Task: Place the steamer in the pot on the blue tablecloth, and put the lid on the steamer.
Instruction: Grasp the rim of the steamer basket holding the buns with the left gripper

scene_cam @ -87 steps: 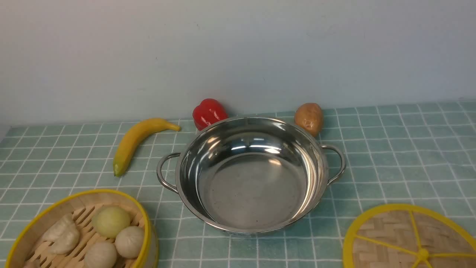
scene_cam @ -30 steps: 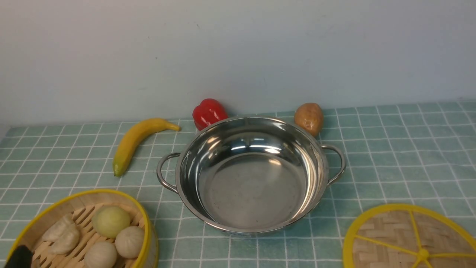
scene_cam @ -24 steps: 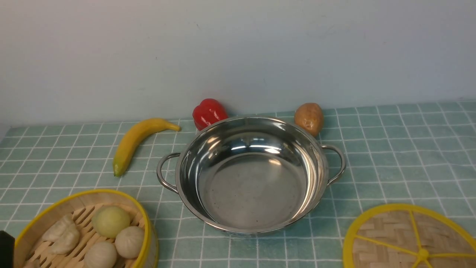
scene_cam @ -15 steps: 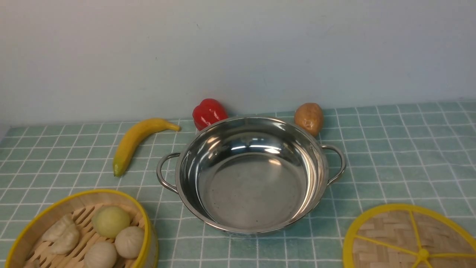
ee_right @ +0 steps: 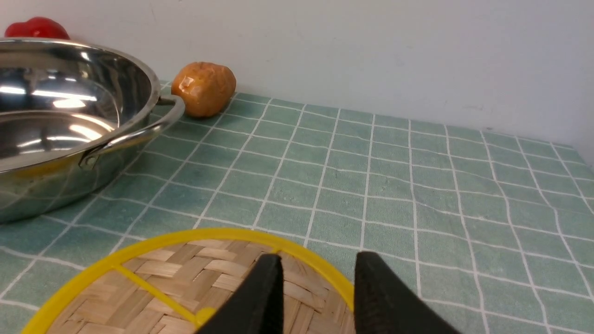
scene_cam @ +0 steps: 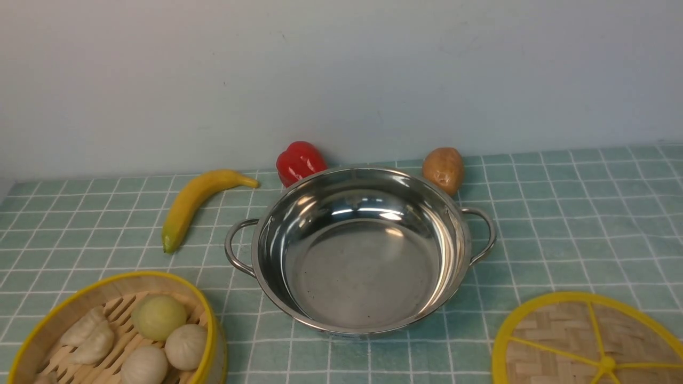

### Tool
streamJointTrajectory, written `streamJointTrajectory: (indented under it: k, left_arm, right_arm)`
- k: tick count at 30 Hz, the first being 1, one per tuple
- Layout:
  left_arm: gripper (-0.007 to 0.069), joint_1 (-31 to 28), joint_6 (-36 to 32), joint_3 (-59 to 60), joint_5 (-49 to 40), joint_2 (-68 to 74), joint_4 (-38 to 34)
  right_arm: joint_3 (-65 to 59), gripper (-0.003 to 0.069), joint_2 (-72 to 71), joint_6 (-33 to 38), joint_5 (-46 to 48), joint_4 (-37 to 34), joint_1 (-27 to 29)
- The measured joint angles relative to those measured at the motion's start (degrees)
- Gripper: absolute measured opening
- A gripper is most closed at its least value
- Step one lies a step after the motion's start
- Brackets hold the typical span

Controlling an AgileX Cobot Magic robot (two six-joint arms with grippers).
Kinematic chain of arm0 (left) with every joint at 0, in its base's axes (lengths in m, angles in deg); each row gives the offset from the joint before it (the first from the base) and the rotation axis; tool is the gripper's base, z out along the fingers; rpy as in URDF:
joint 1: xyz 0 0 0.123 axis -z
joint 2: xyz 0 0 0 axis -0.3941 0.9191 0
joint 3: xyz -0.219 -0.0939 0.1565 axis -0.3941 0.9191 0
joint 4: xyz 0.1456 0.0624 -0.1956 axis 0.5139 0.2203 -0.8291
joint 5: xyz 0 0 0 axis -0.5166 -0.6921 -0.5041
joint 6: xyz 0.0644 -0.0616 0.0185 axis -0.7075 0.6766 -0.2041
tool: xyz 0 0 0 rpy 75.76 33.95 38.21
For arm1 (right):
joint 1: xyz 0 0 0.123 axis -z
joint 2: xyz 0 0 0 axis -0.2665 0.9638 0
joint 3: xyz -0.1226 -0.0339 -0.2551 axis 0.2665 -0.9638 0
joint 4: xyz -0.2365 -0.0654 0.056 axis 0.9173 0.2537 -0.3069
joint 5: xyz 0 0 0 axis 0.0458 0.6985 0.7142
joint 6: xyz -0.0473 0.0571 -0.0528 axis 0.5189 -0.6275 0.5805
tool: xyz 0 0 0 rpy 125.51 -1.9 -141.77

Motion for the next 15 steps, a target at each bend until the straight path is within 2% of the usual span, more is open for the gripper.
streamJointTrajectory:
  k: [4,7,12,15]
  left_arm:
    - [0.0472,0.0,-3.9,-0.4,-7.1,5.8,-1.2]
    - [0.0472,0.0,-7.3,-0.4,-9.0,9.1,-4.1]
    - [0.0472,0.0,-9.2,-0.5,-10.2,12.9,-10.0]
    - [0.0472,0.0,-10.3,-0.5,-16.9,18.0,-10.9]
  right_arm:
    - [0.0,0.0242,0.0,0.0,0.0,0.0,0.0]
    - [0.0,0.0242,0.0,0.0,0.0,0.0,0.0]
    - [0.0,0.0242,0.0,0.0,0.0,0.0,0.0]
    - [0.0,0.0242,0.0,0.0,0.0,0.0,0.0]
